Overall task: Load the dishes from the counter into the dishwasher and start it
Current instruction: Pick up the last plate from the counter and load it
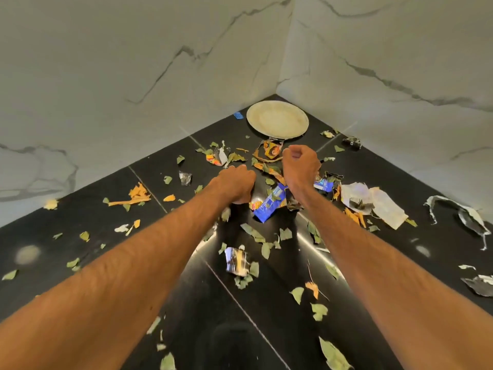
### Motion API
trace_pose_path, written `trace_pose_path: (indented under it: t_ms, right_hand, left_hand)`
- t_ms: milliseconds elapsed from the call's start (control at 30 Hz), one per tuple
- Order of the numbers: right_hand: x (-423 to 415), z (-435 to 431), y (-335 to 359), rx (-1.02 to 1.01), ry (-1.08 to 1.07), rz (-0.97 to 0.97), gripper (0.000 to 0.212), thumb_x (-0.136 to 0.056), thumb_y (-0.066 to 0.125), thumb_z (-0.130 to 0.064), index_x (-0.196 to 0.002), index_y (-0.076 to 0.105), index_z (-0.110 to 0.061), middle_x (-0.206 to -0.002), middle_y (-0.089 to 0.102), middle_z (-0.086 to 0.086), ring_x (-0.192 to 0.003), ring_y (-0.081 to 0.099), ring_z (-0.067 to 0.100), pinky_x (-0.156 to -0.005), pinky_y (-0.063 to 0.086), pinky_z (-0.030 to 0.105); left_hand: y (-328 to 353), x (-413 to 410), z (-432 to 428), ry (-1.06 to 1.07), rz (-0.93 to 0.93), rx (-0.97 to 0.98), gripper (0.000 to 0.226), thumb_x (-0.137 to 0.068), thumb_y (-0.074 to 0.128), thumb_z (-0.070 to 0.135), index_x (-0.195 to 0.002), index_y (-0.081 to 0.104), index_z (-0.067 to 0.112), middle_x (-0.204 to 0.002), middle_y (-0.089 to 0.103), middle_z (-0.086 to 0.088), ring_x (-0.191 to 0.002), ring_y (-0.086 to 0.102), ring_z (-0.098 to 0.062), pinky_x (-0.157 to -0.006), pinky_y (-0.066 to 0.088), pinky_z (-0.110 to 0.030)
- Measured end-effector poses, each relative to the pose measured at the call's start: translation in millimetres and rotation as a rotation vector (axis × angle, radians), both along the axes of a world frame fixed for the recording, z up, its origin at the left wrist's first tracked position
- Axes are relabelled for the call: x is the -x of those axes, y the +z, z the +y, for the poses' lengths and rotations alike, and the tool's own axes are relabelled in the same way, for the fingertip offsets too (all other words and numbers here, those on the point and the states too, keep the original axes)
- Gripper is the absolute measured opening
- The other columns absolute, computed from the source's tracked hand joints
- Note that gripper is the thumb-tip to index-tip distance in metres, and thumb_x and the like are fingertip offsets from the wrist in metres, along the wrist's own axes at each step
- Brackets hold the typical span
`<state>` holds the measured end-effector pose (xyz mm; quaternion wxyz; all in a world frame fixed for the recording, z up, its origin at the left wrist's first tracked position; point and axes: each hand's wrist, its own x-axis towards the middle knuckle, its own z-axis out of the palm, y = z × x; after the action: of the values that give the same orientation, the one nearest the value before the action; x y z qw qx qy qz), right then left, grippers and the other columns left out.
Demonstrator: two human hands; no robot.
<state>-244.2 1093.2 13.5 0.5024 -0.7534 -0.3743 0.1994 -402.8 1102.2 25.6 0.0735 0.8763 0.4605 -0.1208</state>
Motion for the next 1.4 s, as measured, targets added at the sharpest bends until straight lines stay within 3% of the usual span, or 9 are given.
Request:
trace_pose_path:
  t_ms: [133,267,400,533,633,900,1033,1167,1400]
  right_hand:
    - [-12,43,-11,0.066,-0.145,-0.003,0.023,-0.093,0.062,-0.026,-0.077,0.072,-0.013,-0.073,0.068,0.001,-0.064,0.061,0.014,-0.064,0.055,0.035]
    - [-31,77,-14,0.216,-0.241,-0.017,0.047,-0.095,0.061,-0.042,-0.121,0.062,-0.002,-0.118,0.068,0.013,-0.103,0.067,0.03,-0.086,0.057,0.044]
    - [-46,109,-18,0.228,-0.194,0.037,0.06,-0.09,0.063,-0.056,-0.126,0.057,-0.009,-0.11,0.073,0.009,-0.095,0.07,0.026,-0.082,0.059,0.045]
    - [-53,135,-22,0.198,-0.181,0.213,0.053,-0.091,0.07,-0.042,-0.127,0.056,-0.006,-0.083,0.075,0.005,-0.07,0.075,0.017,-0.073,0.063,0.042]
    - [-55,144,-27,0.221,-0.218,0.334,0.045,-0.085,0.077,-0.035,-0.115,0.064,-0.003,-0.076,0.075,0.003,-0.072,0.074,0.016,-0.069,0.063,0.037]
    - [-30,140,4,0.118,-0.214,0.64,0.03,-0.096,0.056,-0.018,-0.124,0.055,-0.006,-0.083,0.074,0.011,-0.056,0.064,0.011,-0.04,0.041,0.02]
    - [-5,113,22,0.062,-0.159,0.799,0.05,-0.098,0.046,-0.005,-0.146,0.036,-0.005,-0.079,0.071,0.013,-0.064,0.07,0.015,-0.044,0.042,0.018]
    - [14,73,20,-0.041,-0.065,0.867,0.038,-0.091,0.05,-0.001,-0.129,0.049,-0.001,-0.068,0.069,0.008,-0.063,0.067,0.016,-0.045,0.041,0.021]
    - [13,-21,2,-0.075,-0.057,0.779,0.032,-0.089,0.063,-0.012,-0.121,0.06,-0.014,-0.093,0.066,0.002,-0.072,0.057,0.009,-0.052,0.044,0.022]
  left_hand:
    - [7,3,18,-0.037,-0.013,0.027,0.04,-0.087,0.066,0.015,-0.127,0.06,0.012,-0.117,0.062,-0.012,-0.105,0.06,-0.03,-0.081,0.053,-0.038]
    - [18,-3,29,-0.047,-0.016,0.092,0.052,-0.079,0.081,0.02,-0.128,0.066,0.016,-0.119,0.067,-0.009,-0.109,0.063,-0.029,-0.092,0.055,-0.044]
    - [20,-6,34,-0.046,-0.022,0.13,0.05,-0.078,0.083,0.021,-0.125,0.067,0.013,-0.117,0.07,-0.008,-0.107,0.064,-0.026,-0.092,0.055,-0.043]
    - [19,-5,33,-0.031,-0.061,0.128,0.051,-0.08,0.082,0.023,-0.128,0.066,0.016,-0.121,0.068,-0.006,-0.113,0.061,-0.026,-0.094,0.054,-0.041]
    - [17,-3,31,-0.035,-0.084,0.113,0.049,-0.079,0.083,0.022,-0.125,0.068,0.016,-0.12,0.069,-0.006,-0.115,0.062,-0.026,-0.094,0.054,-0.042]
    - [23,-11,34,-0.004,-0.073,0.166,0.05,-0.078,0.084,0.019,-0.125,0.068,0.013,-0.12,0.069,-0.007,-0.112,0.064,-0.026,-0.095,0.054,-0.04]
    - [25,-11,33,0.015,-0.081,0.178,0.05,-0.078,0.083,0.019,-0.125,0.067,0.013,-0.122,0.068,-0.007,-0.116,0.062,-0.026,-0.099,0.051,-0.04]
    - [25,-9,29,0.032,-0.098,0.174,0.052,-0.079,0.082,0.017,-0.128,0.065,0.014,-0.127,0.066,-0.006,-0.121,0.06,-0.026,-0.102,0.049,-0.039]
    - [19,-3,25,0.025,-0.083,0.16,0.057,-0.085,0.077,0.017,-0.138,0.057,0.017,-0.135,0.06,-0.006,-0.126,0.053,-0.027,-0.102,0.044,-0.037]
